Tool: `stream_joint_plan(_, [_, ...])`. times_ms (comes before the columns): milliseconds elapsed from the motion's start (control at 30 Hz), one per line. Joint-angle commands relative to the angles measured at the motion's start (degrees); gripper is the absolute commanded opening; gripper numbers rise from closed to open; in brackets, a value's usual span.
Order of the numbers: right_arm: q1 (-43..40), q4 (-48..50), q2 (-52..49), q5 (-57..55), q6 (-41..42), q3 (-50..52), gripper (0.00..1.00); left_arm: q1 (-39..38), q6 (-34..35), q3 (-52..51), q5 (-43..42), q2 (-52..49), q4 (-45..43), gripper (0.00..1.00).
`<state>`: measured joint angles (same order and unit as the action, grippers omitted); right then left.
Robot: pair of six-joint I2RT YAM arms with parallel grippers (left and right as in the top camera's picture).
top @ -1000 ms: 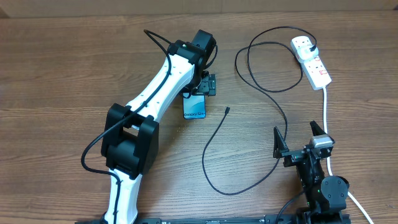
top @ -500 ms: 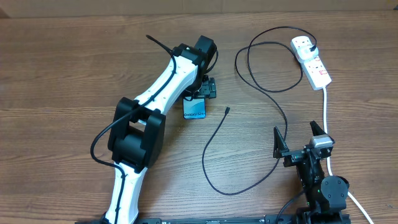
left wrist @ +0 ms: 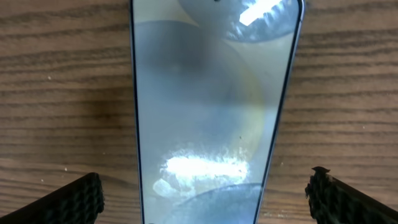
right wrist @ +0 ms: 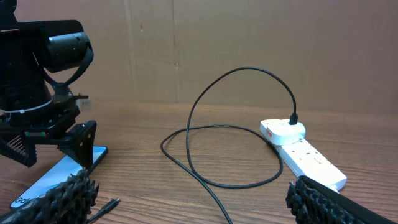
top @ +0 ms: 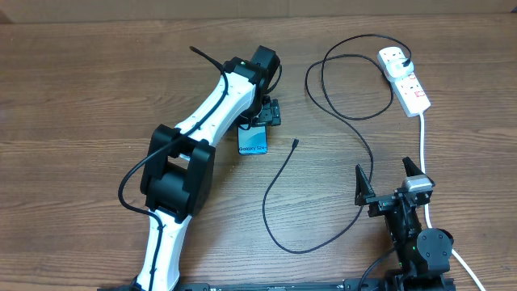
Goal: Plug charger to phone and switch on socket
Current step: 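Close the left gripper on the smartphone's long edges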
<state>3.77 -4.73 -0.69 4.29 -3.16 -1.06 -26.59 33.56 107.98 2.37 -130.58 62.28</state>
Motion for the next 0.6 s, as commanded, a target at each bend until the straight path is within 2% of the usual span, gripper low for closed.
stream_joint_plan(0, [-0.3,0.2,0.4,0.2,0.3,0.6,1.00,0.3,0.5,-0.3,0.2,-2.1,-0.4,1.00])
stream_joint_plan(567, [-0.3,0.2,0.4,0.3,0.3,0.6,1.00,0.4,-0.8,-0.3,1.0,-4.3,-1.9,1.00])
